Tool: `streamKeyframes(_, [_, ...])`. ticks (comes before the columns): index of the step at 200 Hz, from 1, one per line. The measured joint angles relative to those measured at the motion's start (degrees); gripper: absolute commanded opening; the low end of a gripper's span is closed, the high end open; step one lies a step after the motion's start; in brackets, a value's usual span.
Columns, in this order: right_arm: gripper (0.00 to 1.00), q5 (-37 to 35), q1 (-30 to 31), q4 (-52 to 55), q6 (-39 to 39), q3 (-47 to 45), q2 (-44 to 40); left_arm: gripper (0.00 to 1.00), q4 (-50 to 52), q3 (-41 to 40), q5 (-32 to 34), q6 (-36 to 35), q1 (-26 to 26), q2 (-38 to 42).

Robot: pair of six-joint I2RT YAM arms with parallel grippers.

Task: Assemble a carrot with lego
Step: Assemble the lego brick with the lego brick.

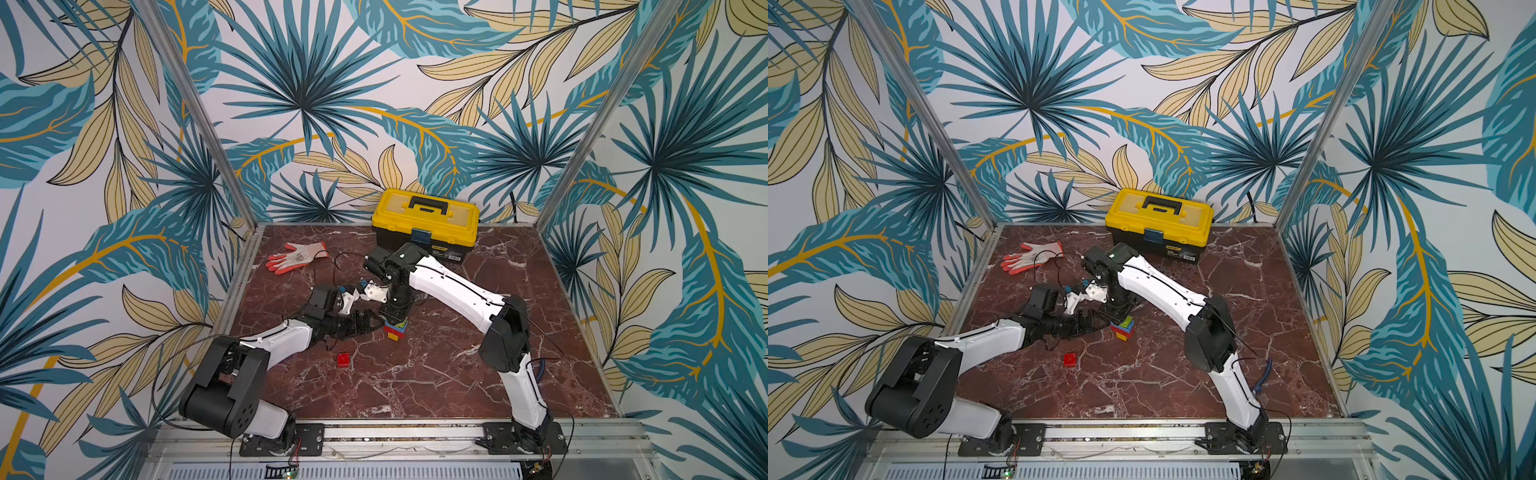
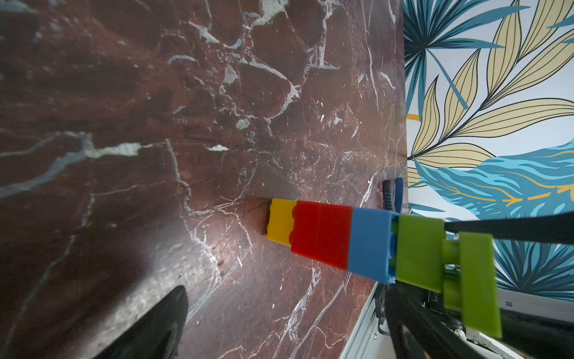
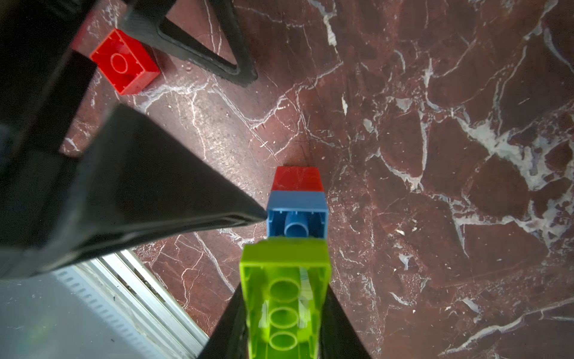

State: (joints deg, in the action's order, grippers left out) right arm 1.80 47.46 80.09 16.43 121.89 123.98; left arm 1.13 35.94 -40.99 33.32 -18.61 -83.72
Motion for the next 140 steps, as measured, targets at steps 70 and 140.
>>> streamKeyframes(70, [0.31,0.0,-0.2,0.0,0.1,0.0,0.0,0.99,0.0,0.0,0.0,-0.1,0.0,-0.2])
streamKeyframes(140, [0.31,0.0,-0.3,-0.2,0.1,1.7,0.0,0.99,0.0,0.0,0.0,-0.1,0.0,-0.2])
